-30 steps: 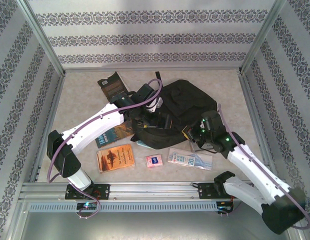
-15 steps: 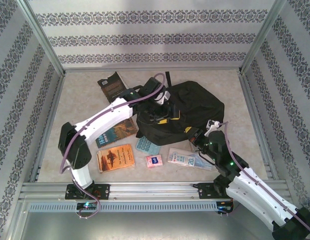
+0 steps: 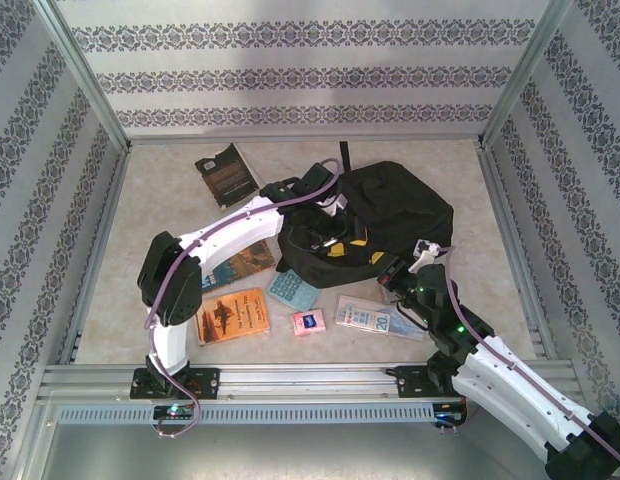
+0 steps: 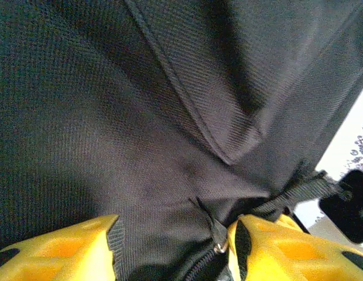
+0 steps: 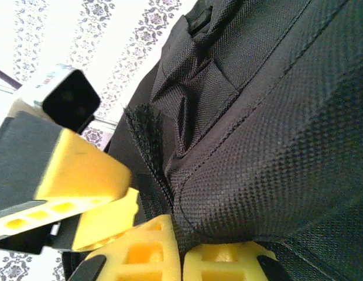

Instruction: Pack the student bag

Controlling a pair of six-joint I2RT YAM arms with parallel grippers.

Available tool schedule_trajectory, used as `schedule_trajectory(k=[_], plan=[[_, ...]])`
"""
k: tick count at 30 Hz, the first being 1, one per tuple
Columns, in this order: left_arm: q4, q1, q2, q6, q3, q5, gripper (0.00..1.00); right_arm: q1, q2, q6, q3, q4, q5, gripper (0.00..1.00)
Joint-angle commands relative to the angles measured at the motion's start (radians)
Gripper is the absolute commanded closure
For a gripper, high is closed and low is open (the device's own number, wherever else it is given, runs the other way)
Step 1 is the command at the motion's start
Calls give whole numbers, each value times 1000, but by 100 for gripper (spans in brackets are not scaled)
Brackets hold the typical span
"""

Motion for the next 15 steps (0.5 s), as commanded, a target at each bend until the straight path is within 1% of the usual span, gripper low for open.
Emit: schedule_trajectory(k=[1, 11, 15], plan=[[27, 6, 38, -33, 28, 36, 46, 14, -6, -33, 5, 113, 26, 100], [70, 1, 92, -68, 77, 59, 47, 14, 32, -38, 3, 139, 24, 100], [86, 2, 99, -76, 84, 71, 53, 14, 40, -37, 0, 145, 35, 100]])
